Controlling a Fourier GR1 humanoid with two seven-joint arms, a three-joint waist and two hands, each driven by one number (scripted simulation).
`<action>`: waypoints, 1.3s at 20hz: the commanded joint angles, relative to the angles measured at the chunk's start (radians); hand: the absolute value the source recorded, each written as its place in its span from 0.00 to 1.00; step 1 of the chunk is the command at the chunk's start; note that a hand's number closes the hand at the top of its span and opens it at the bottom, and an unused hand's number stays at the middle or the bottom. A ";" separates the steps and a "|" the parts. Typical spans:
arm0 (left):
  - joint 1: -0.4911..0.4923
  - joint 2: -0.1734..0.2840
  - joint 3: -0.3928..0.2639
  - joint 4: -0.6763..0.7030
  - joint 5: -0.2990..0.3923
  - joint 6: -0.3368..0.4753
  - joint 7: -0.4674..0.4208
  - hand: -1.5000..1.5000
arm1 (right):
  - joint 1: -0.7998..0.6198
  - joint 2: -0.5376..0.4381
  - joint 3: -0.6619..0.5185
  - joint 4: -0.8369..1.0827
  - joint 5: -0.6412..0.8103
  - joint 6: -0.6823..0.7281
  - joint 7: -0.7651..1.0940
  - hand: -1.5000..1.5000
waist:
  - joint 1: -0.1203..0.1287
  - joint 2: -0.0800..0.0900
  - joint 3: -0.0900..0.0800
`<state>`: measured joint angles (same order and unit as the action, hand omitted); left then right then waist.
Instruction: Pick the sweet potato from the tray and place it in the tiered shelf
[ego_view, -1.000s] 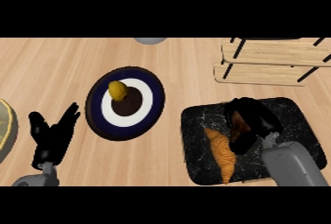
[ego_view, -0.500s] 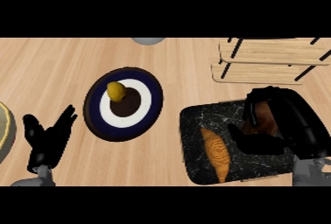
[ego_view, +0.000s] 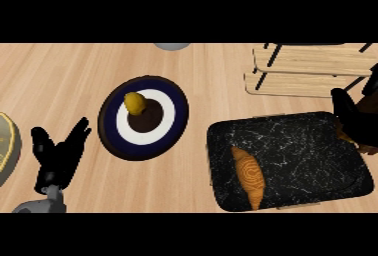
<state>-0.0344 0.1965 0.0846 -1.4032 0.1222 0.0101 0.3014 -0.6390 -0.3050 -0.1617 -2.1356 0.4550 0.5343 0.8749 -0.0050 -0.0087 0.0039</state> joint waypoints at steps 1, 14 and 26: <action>0.019 -0.003 0.000 0.007 0.014 -0.018 0.024 0.50 | -0.175 -0.081 -0.103 0.083 -0.075 0.063 0.132 1.00 | 0.007 0.005 -0.005; -0.005 -0.002 0.012 0.031 0.007 -0.034 0.011 0.50 | -0.455 -0.314 -0.200 0.640 -0.053 -0.002 -0.087 1.00 | 0.021 0.011 -0.005; 0.027 -0.022 0.001 0.022 -0.003 -0.052 -0.021 0.50 | -0.490 -0.405 -0.116 1.038 0.052 -0.072 -0.474 1.00 | 0.025 0.014 -0.004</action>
<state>-0.0375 0.1890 0.0923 -1.4128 0.1122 -0.0230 0.2935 -1.1098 -0.6780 -0.2991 -1.2136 0.4710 0.4879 0.5078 0.0205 0.0020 0.0040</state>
